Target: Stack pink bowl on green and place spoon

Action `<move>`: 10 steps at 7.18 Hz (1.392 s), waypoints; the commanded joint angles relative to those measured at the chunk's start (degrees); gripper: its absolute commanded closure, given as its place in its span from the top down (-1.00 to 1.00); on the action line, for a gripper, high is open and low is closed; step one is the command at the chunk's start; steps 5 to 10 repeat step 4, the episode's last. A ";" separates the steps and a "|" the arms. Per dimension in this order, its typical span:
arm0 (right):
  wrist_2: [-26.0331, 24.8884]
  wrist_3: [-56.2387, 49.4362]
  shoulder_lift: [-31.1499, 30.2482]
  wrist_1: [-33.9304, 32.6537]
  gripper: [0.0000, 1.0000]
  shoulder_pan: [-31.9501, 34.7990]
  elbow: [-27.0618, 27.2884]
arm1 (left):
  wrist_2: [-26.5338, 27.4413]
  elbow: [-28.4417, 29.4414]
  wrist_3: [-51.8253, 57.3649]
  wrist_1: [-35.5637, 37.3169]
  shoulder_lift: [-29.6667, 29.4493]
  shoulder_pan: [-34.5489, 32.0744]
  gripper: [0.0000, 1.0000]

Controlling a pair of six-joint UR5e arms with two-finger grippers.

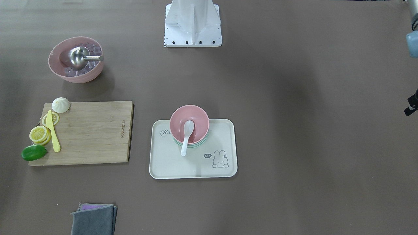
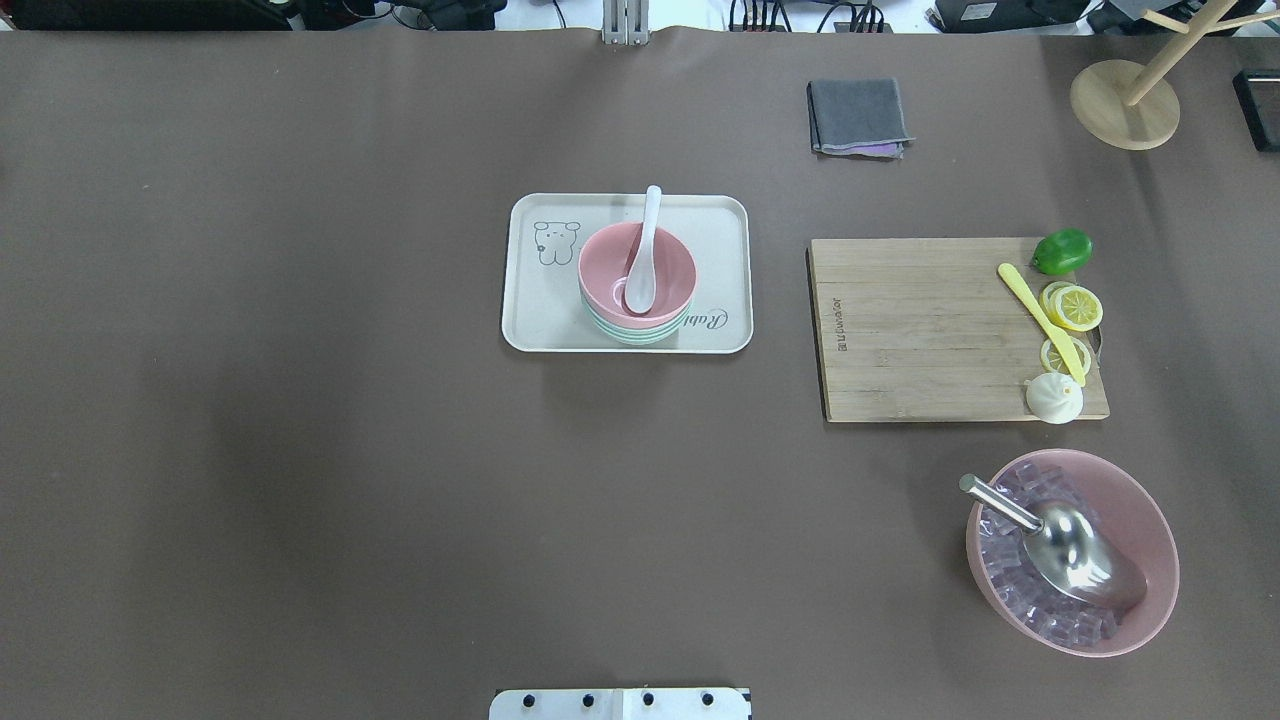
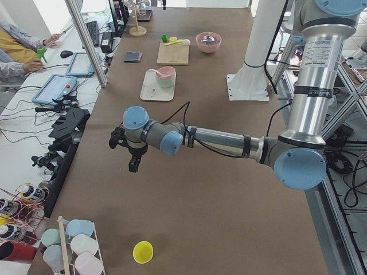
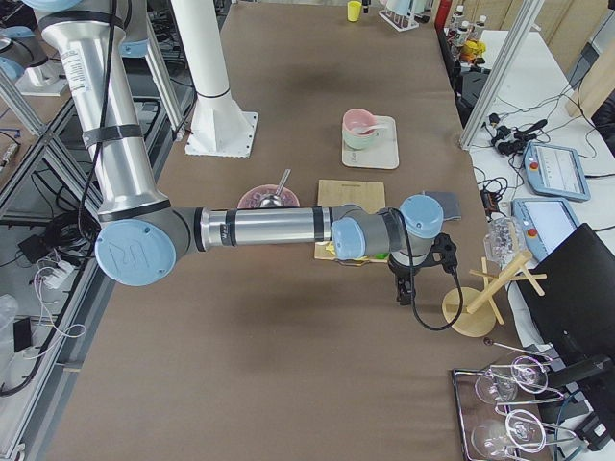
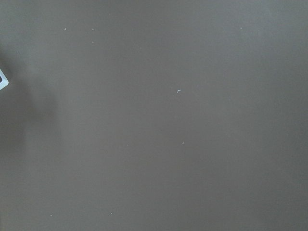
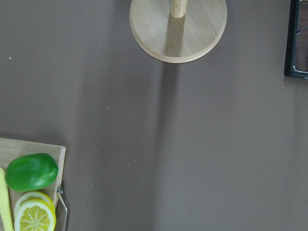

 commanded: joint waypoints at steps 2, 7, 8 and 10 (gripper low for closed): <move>-0.16 -0.02 0.18 0.04 1.00 -0.27 0.02 | -0.05 1.06 0.05 -0.40 -0.40 0.07 0.97; -0.08 -0.02 0.10 0.04 1.00 -0.27 0.11 | -0.05 1.59 0.14 -0.76 -0.67 0.07 0.97; -0.08 -0.02 0.10 0.04 1.00 -0.27 0.11 | -0.05 1.59 0.14 -0.76 -0.67 0.07 0.97; -0.08 -0.02 0.10 0.04 1.00 -0.27 0.11 | -0.05 1.59 0.14 -0.76 -0.67 0.07 0.97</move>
